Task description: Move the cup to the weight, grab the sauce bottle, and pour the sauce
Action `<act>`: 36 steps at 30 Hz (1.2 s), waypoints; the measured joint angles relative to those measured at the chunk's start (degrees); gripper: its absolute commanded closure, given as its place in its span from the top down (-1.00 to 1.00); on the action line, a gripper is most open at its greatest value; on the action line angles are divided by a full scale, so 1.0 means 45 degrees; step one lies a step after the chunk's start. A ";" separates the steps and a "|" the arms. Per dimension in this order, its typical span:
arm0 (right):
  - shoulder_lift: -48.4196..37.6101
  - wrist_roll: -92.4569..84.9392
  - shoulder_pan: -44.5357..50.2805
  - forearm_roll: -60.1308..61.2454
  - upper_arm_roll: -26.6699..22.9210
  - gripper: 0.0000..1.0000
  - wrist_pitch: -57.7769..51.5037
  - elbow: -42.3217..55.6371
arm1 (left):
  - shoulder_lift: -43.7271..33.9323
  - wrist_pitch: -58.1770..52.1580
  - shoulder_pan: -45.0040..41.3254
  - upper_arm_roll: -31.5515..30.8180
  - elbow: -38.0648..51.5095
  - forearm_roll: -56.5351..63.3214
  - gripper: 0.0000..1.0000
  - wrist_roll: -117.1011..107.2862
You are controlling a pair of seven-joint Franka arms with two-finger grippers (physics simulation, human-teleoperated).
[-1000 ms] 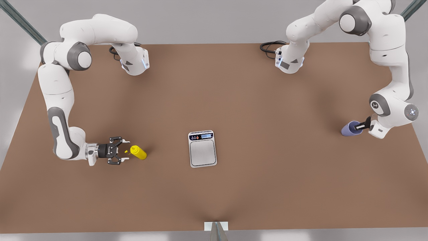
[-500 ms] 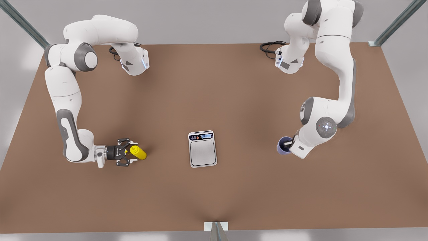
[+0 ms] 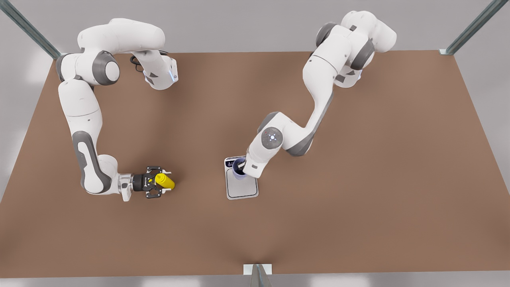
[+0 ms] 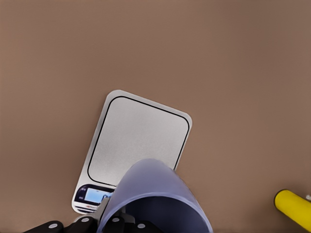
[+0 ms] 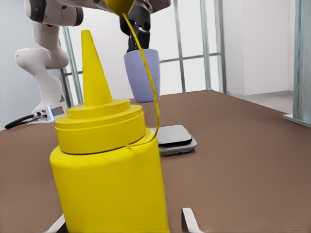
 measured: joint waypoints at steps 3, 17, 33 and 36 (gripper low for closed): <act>0.0000 -0.0019 0.0138 0.0000 0.0000 0.12 0.0000 0.0019 | 0.0206 0.0349 0.0085 0.0030 0.0000 -0.0022 -0.57 0.0019; -0.1294 0.1470 0.0223 -0.0110 -0.0063 -0.05 0.0390 -0.0988 | 0.0734 0.0881 0.0185 0.0090 -0.0041 -0.0119 1.00 0.0054; -0.3506 0.7099 0.7523 -0.2542 -0.4200 -0.05 0.2264 0.0658 | -0.1944 -0.2213 0.0422 0.1821 -0.0021 -0.0200 1.00 -0.0051; -0.4132 0.9943 0.8812 -0.4652 -0.4396 -0.05 0.3153 0.0774 | -0.3899 -0.7217 0.4944 0.2219 0.0512 -0.0652 1.00 0.4510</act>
